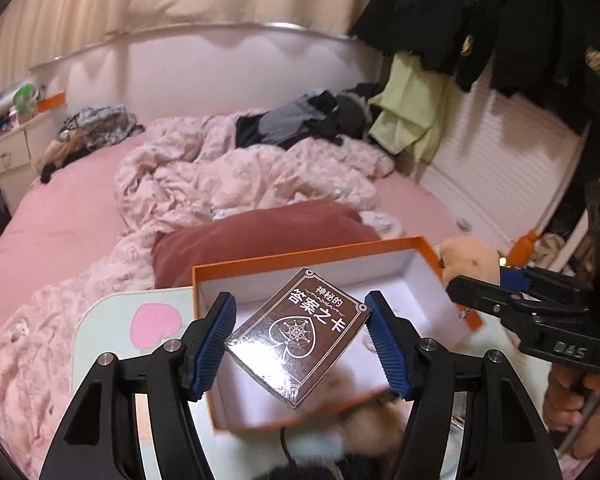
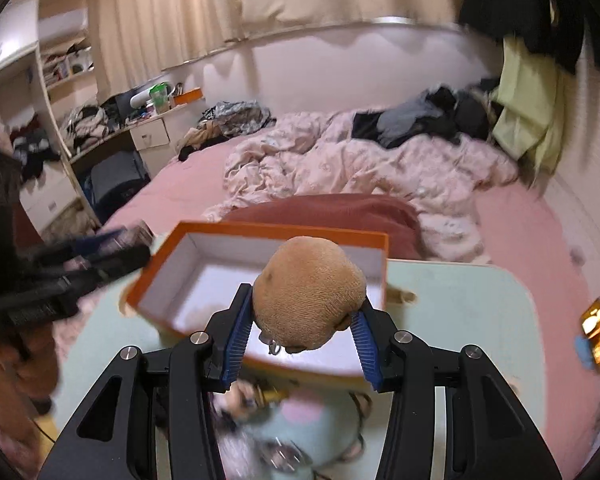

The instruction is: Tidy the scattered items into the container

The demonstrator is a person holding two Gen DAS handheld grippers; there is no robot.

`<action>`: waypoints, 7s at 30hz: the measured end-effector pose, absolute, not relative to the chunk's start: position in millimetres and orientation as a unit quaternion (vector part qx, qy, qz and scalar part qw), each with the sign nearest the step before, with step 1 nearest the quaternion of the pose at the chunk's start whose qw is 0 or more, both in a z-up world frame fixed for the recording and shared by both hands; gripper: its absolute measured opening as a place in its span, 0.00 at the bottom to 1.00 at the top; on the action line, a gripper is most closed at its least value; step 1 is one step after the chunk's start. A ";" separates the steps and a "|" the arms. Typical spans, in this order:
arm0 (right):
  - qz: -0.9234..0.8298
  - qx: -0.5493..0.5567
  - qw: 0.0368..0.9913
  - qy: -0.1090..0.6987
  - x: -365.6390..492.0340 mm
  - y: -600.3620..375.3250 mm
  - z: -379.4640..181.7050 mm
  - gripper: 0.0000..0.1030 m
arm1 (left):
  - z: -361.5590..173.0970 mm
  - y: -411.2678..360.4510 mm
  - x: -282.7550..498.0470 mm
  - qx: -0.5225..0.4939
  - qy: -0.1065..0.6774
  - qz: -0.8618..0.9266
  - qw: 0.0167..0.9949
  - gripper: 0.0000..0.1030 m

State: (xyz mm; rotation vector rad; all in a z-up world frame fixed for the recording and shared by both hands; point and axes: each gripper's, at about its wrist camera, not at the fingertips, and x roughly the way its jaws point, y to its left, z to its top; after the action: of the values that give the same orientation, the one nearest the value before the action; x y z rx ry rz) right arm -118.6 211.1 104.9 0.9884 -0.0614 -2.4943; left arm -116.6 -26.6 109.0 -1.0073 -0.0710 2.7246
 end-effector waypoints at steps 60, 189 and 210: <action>-0.903 0.399 0.143 0.075 18.4 217.3 -7.8 1.00 | 0.2 -17.3 42.7 -0.366 0.032 0.927 0.076 1.00; -0.919 0.367 0.127 0.062 -18.8 201.8 2.0 0.31 | 9.9 -13.9 46.9 -0.310 0.046 0.948 0.053 0.44; -0.928 0.302 0.206 0.073 31.5 191.0 22.5 0.31 | 22.5 12.1 65.1 -0.268 0.080 0.957 0.069 0.42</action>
State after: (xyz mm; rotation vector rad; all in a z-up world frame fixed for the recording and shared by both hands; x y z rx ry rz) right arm 31.5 191.0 22.5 0.8406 0.2022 -2.5859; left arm 65.1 12.1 22.5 -0.8085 0.2412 2.8833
